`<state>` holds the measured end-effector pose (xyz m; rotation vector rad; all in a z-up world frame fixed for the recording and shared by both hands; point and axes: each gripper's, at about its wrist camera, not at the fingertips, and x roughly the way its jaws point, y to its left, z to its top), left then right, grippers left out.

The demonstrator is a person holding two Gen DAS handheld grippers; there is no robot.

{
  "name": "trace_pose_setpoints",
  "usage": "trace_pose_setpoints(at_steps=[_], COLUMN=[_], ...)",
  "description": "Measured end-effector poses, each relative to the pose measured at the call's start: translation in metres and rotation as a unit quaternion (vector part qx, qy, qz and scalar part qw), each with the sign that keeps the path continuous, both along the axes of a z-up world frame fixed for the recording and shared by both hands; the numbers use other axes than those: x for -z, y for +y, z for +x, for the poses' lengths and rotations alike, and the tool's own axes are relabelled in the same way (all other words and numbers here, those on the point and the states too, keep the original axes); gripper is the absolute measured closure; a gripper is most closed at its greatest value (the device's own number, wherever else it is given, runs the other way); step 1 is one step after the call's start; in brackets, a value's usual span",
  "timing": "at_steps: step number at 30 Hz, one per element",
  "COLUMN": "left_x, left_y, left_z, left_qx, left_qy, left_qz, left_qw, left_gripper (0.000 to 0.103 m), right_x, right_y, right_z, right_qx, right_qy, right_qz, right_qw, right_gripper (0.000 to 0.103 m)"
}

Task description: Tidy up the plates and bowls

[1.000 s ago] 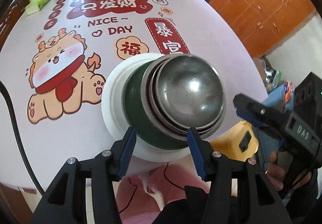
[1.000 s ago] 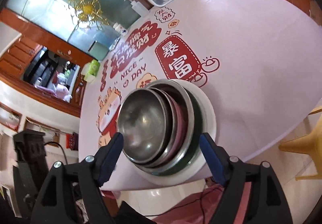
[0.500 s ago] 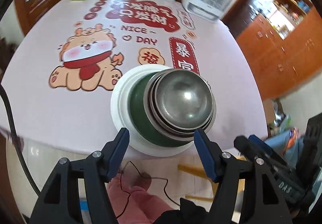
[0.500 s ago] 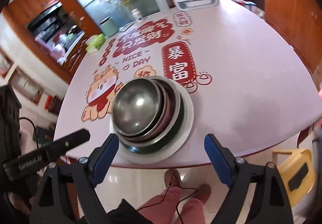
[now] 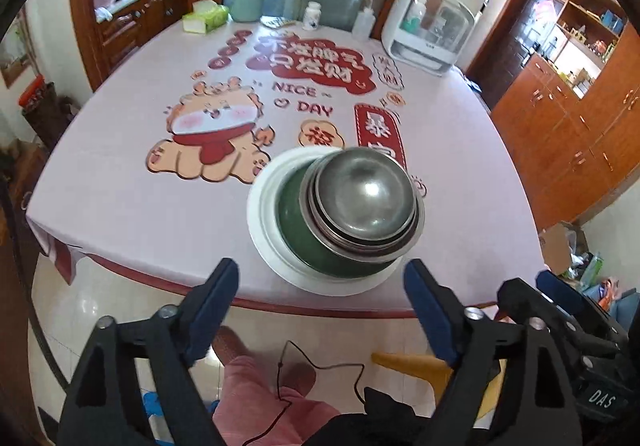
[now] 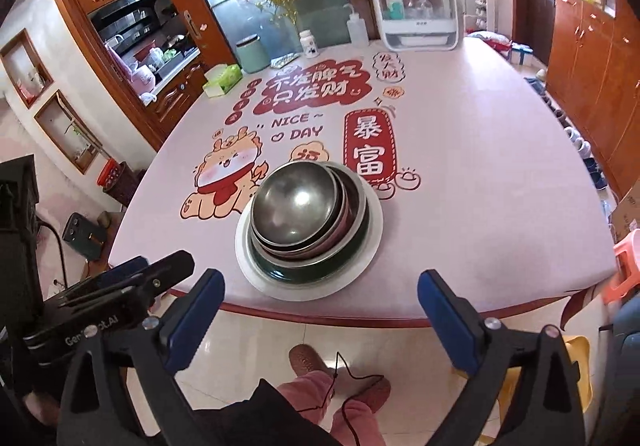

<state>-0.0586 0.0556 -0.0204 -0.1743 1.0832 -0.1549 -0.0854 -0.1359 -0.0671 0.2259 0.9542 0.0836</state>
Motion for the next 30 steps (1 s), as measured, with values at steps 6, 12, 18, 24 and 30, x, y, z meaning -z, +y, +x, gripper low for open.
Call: trace_pose_setpoints(at_steps=[6,12,18,24,30], left_x=[-0.011,-0.017,-0.017,-0.023,-0.029], left_y=[-0.003,-0.006,-0.008,-0.016,-0.023], left_z=[-0.016,-0.018,-0.015,-0.017,-0.015], left_qx=[-0.005,-0.017,-0.027,-0.033,-0.032], left_qy=[-0.035,-0.059,-0.071,-0.099,-0.122], left_qz=[0.021,0.037,0.046,0.077,0.103], left_qw=[0.9992,0.9974,0.9960,0.9916,0.9866], left_gripper=[0.002,0.001,0.001,0.001,0.001], right_x=[-0.008,-0.016,-0.012,-0.008,-0.007], right_y=[0.006,0.008,0.001,-0.002,-0.006], right_z=[-0.016,-0.026,-0.026,-0.023,-0.017], right_qx=[0.006,0.020,0.032,0.042,0.053], right_qy=[-0.025,-0.045,-0.039,-0.035,-0.035], right_qz=[-0.004,-0.030,-0.020,-0.028,-0.032], right_qw=[1.000,0.998,0.999,0.998,0.997], right_gripper=[0.001,0.000,0.000,0.000,0.000])
